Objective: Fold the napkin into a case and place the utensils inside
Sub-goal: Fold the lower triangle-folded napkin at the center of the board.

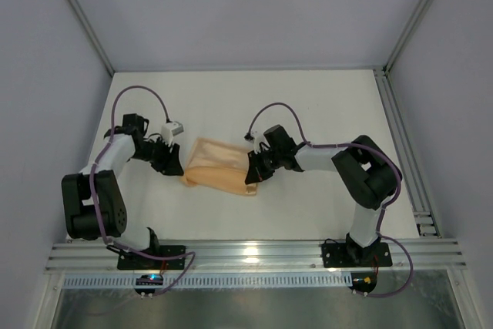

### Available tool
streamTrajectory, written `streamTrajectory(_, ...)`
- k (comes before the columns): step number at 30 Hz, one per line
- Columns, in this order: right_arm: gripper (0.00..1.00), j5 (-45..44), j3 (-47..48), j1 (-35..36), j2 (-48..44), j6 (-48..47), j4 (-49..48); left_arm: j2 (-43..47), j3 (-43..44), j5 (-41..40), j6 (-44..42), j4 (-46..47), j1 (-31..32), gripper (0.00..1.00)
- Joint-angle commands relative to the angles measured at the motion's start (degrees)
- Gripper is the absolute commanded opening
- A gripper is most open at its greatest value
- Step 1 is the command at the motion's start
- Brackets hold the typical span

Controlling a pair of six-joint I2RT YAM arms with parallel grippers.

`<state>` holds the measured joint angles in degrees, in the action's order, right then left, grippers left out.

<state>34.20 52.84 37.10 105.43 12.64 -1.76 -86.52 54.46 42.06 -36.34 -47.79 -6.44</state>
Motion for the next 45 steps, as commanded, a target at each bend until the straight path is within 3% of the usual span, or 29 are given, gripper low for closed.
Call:
streamTrajectory(1,0.03,-1.24,1.21,-0.28,1.27,-0.16,0.35,3.81,-0.75,-1.54,-1.64,0.58,1.16,0.45)
streamTrajectory(4,0.03,-1.15,1.13,-0.36,1.10,-0.34,0.44,3.03,-1.90,-3.47,-0.58,2.78,2.13,0.33)
streamTrajectory(5,0.03,-1.15,1.13,-0.36,1.10,-0.34,0.44,2.76,-1.90,-4.09,1.95,3.75,2.30,0.26)
streamTrajectory(6,0.03,-1.15,1.13,-0.36,1.10,-0.43,0.44,2.06,-1.46,-3.83,2.67,5.24,2.31,0.11)
streamTrajectory(9,0.03,-1.06,1.30,-0.36,1.27,-0.52,0.70,1.18,-0.76,-1.55,4.78,6.83,2.74,0.02)
streamTrajectory(25,0.04,-0.80,1.65,-0.45,1.27,-2.01,1.41,-7.96,1.44,-3.65,19.81,20.28,4.68,0.00)
streamTrajectory(26,0.07,-0.80,1.74,-0.54,0.75,-2.27,1.32,-8.57,1.44,-4.09,20.42,20.45,4.68,0.00)
streamTrajectory(27,0.19,-1.41,1.65,-0.54,0.48,-2.45,2.19,-9.10,1.53,-4.79,20.69,20.54,4.68,0.00)
streamTrajectory(29,0.30,-1.85,1.48,-0.54,-1.18,-2.89,3.78,-10.59,1.53,-5.15,21.30,20.54,4.68,0.00)
streamTrajectory(30,0.40,-2.90,1.48,-0.45,-2.06,-2.98,4.39,-10.95,1.53,-5.50,21.57,20.81,4.68,0.00)
streamTrajectory(33,0.49,-6.84,2.61,-0.45,-6.44,-4.29,9.38,-11.57,1.00,-5.94,21.84,21.33,4.68,0.00)
streamTrajectory(40,0.56,-24.05,7.80,3.49,-14.02,-6.05,14.60,-10.34,-0.49,-6.12,21.75,22.65,4.68,0.00)
streamTrajectory(45,0.57,-27.69,7.45,5.96,-13.76,-3.95,11.09,-9.02,-1.19,-5.06,22.36,23.27,4.68,0.00)
